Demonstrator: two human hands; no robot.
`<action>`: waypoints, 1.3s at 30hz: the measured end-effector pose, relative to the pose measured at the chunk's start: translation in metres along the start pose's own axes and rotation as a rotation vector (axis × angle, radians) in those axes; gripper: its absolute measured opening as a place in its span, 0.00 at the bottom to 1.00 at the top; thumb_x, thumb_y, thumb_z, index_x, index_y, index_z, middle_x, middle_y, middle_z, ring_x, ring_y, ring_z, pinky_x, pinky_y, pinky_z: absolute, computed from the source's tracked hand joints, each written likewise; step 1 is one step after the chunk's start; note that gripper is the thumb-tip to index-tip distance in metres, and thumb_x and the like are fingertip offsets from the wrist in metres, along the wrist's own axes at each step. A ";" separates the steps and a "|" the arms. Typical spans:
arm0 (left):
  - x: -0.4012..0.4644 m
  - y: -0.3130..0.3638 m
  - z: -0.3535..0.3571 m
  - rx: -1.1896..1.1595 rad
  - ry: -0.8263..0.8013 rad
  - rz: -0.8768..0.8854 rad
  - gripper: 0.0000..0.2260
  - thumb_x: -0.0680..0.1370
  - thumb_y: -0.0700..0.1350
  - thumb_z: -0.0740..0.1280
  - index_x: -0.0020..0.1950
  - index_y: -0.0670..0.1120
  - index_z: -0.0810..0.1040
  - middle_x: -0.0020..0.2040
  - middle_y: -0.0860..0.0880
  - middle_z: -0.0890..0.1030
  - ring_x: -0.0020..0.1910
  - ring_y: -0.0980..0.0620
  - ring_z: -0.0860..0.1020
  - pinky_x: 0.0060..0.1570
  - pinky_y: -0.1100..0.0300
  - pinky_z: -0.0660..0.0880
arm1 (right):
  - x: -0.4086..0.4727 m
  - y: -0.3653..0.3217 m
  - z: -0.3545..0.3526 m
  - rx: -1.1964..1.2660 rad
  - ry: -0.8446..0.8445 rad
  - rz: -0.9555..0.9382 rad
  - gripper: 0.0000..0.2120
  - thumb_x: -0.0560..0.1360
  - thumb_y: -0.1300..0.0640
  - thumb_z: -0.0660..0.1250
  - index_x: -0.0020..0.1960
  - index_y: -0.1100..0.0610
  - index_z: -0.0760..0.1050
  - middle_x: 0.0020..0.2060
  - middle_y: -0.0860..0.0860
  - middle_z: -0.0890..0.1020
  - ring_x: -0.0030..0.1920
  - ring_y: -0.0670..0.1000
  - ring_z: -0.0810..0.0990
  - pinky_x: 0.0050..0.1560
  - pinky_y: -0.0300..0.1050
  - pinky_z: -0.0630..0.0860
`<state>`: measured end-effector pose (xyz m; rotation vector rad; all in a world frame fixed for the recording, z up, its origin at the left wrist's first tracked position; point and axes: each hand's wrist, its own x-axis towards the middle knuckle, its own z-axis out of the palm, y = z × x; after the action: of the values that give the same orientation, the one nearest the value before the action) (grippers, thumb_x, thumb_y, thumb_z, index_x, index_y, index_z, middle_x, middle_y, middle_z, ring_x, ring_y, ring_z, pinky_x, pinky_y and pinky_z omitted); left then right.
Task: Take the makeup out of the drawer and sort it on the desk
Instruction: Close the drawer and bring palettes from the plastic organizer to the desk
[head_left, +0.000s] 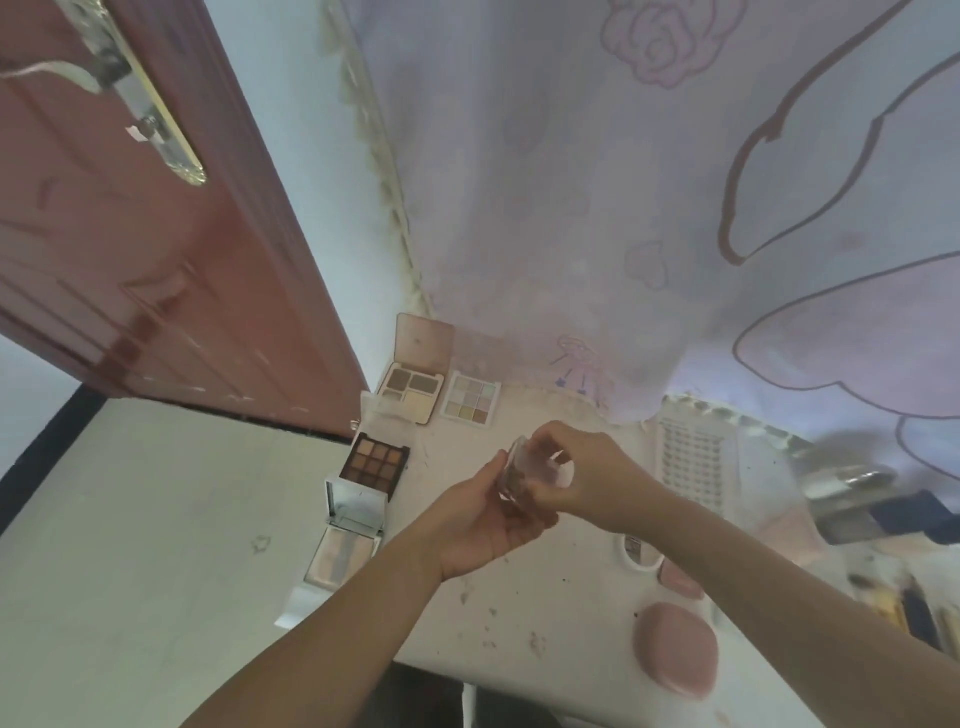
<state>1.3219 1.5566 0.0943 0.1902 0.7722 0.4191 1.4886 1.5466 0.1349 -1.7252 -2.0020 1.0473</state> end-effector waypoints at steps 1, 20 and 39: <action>0.002 0.004 -0.001 -0.004 -0.014 -0.019 0.23 0.81 0.55 0.54 0.64 0.39 0.74 0.52 0.38 0.78 0.46 0.44 0.78 0.42 0.57 0.79 | 0.005 0.002 -0.005 0.054 0.012 0.029 0.10 0.71 0.52 0.69 0.49 0.46 0.70 0.43 0.37 0.78 0.46 0.41 0.77 0.48 0.30 0.72; 0.094 0.038 0.014 -0.399 0.420 0.118 0.10 0.82 0.38 0.55 0.41 0.38 0.68 0.44 0.35 0.75 0.42 0.39 0.74 0.47 0.46 0.74 | 0.119 0.092 0.009 0.142 0.291 0.388 0.06 0.77 0.60 0.64 0.49 0.57 0.80 0.38 0.47 0.78 0.41 0.50 0.77 0.43 0.42 0.73; 0.090 0.026 0.022 -0.086 0.463 0.052 0.05 0.81 0.38 0.57 0.53 0.38 0.71 0.43 0.40 0.74 0.46 0.43 0.74 0.55 0.49 0.71 | 0.074 0.103 -0.011 0.179 0.113 0.468 0.13 0.77 0.63 0.61 0.60 0.59 0.76 0.53 0.53 0.78 0.52 0.52 0.77 0.58 0.48 0.74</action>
<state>1.3875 1.6188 0.0608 0.0306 1.2029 0.5534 1.5529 1.6210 0.0549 -2.1494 -1.4182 1.1903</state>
